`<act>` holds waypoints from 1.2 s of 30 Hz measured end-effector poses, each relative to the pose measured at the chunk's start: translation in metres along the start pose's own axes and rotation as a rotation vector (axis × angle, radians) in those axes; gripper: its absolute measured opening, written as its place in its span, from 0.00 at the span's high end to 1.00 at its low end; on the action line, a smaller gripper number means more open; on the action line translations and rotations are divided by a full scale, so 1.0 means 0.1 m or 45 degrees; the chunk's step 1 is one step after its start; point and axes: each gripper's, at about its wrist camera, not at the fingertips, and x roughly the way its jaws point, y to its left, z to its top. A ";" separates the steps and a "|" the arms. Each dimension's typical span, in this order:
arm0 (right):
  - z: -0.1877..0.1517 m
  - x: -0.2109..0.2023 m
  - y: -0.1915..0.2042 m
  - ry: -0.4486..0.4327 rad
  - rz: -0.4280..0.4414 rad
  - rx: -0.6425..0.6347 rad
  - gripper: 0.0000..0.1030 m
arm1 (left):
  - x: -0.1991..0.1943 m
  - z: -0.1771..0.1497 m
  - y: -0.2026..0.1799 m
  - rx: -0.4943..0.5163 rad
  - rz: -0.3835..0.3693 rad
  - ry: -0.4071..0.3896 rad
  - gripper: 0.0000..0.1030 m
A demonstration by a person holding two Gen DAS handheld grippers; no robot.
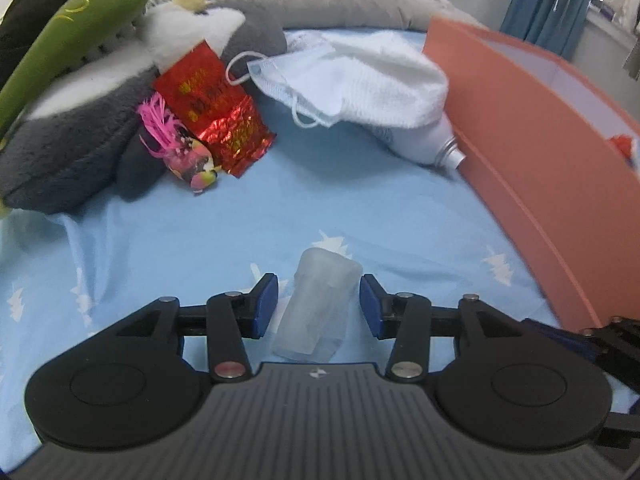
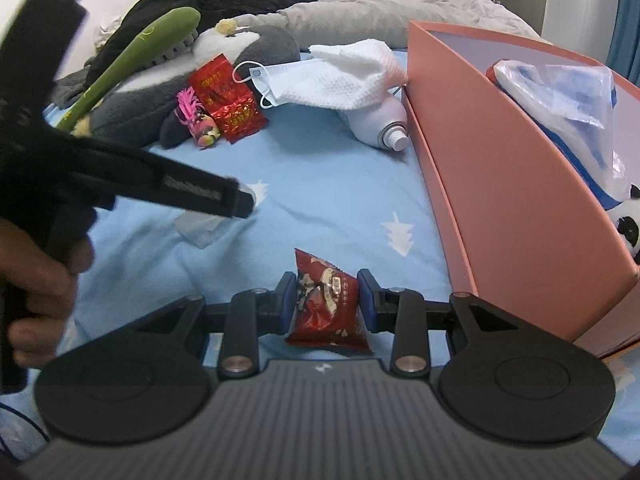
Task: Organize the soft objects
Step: 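Lift the cup and candy packet and carry both over the pink box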
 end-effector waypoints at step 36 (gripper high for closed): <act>0.19 -1.27 -0.14 -0.214 0.057 0.121 0.65 | -1.88 -0.23 -0.25 -0.213 -0.080 -0.230 0.78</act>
